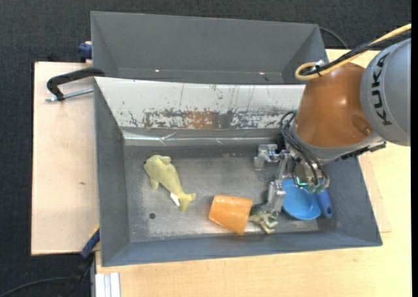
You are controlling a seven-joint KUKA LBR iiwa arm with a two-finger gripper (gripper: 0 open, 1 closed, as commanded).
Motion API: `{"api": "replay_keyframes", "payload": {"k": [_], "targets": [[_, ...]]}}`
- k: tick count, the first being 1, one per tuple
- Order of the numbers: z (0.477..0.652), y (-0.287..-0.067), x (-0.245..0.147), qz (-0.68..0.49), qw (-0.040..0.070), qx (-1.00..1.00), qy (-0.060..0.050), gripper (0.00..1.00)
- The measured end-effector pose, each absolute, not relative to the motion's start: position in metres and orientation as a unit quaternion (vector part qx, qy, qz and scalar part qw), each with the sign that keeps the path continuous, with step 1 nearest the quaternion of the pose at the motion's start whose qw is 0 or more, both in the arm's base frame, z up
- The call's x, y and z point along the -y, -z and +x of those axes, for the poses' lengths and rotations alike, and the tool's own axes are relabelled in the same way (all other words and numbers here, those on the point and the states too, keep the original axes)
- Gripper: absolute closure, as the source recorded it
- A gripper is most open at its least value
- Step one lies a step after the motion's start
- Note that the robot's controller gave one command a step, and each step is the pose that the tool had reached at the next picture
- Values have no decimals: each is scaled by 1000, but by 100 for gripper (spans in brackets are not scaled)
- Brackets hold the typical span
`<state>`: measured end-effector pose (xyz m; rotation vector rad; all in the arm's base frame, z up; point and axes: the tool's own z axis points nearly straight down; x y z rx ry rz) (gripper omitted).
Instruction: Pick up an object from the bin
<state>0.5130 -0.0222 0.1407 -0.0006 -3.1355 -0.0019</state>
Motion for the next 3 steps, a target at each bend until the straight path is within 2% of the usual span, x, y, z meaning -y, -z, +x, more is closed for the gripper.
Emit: {"api": "replay_keyframes", "payload": {"k": [1,2,3], "targets": [[500,-69,-39,71,7,997,1,0],[503,-74,-36,68,3,998,0,100],[513,-203,-26,164,-7,986,-1,100]]}}
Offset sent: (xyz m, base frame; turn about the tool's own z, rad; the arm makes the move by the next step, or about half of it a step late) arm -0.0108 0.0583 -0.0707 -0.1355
